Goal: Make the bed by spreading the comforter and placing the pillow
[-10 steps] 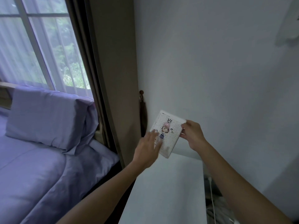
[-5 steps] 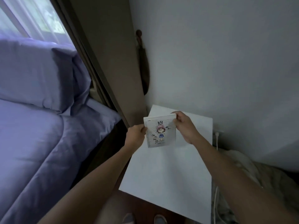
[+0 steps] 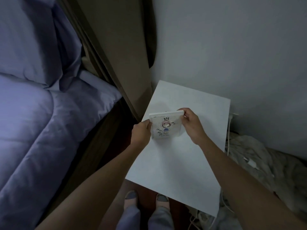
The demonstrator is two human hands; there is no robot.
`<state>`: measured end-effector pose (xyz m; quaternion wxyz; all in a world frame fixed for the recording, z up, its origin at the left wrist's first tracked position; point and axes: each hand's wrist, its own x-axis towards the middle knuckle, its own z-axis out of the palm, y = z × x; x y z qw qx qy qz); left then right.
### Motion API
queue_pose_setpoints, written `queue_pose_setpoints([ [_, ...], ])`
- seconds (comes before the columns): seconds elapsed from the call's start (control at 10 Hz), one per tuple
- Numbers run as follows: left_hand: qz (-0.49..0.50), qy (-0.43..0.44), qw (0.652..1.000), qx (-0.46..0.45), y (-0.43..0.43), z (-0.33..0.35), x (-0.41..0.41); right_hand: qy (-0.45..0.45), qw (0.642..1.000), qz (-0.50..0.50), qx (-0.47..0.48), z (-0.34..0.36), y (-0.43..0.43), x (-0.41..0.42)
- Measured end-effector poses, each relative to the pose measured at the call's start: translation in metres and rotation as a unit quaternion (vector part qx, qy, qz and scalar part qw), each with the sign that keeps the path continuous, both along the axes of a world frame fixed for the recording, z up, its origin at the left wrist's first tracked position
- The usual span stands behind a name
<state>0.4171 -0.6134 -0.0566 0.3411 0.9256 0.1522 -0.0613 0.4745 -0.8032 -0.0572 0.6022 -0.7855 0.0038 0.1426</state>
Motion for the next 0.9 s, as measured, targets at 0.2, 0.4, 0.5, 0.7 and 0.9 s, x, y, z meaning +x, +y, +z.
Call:
queue_pose_setpoints([
  [0.2,-0.017,0.014,1.0,0.011,0.0,0.002,-0.006,0.015,1.0,0.003,-0.01,0.007,0.0,-0.007],
  [0.4,-0.057,0.041,0.997,0.02,-0.003,0.015,-0.008,0.013,0.997,0.031,-0.075,0.009,-0.004,-0.008],
  [0.5,-0.047,0.05,0.998,0.01,-0.003,0.022,-0.005,0.032,0.995,0.021,-0.087,0.015,-0.003,-0.004],
  [0.7,-0.048,0.067,0.997,-0.009,-0.003,0.028,-0.002,0.067,0.988,0.056,-0.127,0.024,-0.001,-0.001],
  [0.9,-0.02,0.092,0.995,0.031,0.003,0.046,0.002,0.061,0.969,0.085,-0.225,0.038,-0.006,-0.001],
])
